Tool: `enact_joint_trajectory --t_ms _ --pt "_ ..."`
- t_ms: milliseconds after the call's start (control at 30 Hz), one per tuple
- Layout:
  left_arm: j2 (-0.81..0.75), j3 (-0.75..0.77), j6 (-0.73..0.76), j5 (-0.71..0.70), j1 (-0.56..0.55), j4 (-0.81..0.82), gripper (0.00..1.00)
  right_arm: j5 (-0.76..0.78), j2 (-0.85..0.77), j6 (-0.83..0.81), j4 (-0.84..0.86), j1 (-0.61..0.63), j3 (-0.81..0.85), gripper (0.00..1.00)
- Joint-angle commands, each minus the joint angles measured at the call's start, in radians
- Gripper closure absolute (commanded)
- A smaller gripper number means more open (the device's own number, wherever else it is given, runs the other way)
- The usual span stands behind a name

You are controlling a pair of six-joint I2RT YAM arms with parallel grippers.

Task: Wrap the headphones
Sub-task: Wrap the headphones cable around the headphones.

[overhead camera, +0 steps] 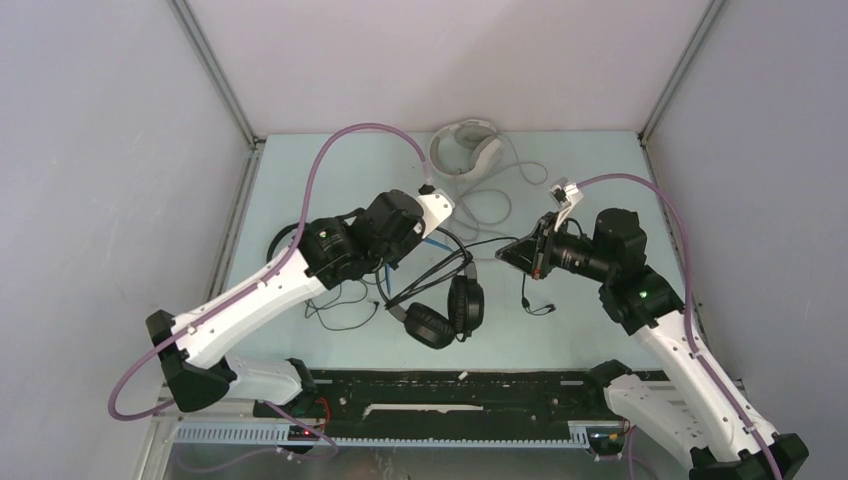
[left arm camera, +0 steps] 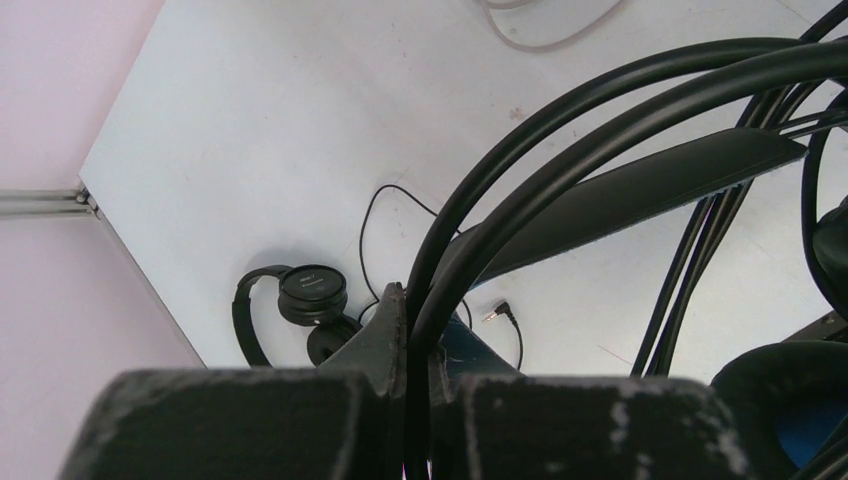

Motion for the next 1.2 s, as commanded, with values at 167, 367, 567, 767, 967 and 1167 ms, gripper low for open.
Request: enact_joint_trajectory --t_ms 167,367,567,767,967,1167 --pt "0.050 0.053 -0.101 -0.141 0.004 -0.032 1.00 -0.183 0.028 0.188 0.226 0.018 0.053 1.00" --pt "0.079 0.102 -0.229 -0.191 0.008 -0.023 1.00 -0.141 0.043 0.246 0.268 0.116 0.053 0.94" --pt "0.138 0.187 -0.398 -0.263 0.019 -0.079 1.00 -0.079 0.067 0.293 0.350 0.227 0.053 0.93" --pt "0.167 0.232 -0.533 -0.268 0.037 -0.113 1.00 0.012 0.076 0.290 0.369 0.305 0.053 0.93" --pt "0.118 0.211 -0.643 -0.284 0.048 -0.044 1.00 0.171 0.044 0.247 0.340 0.397 0.053 0.93" --pt "0.110 0.216 -0.741 -0.287 0.072 -0.048 1.00 0.294 0.040 0.215 0.354 0.483 0.053 0.93"
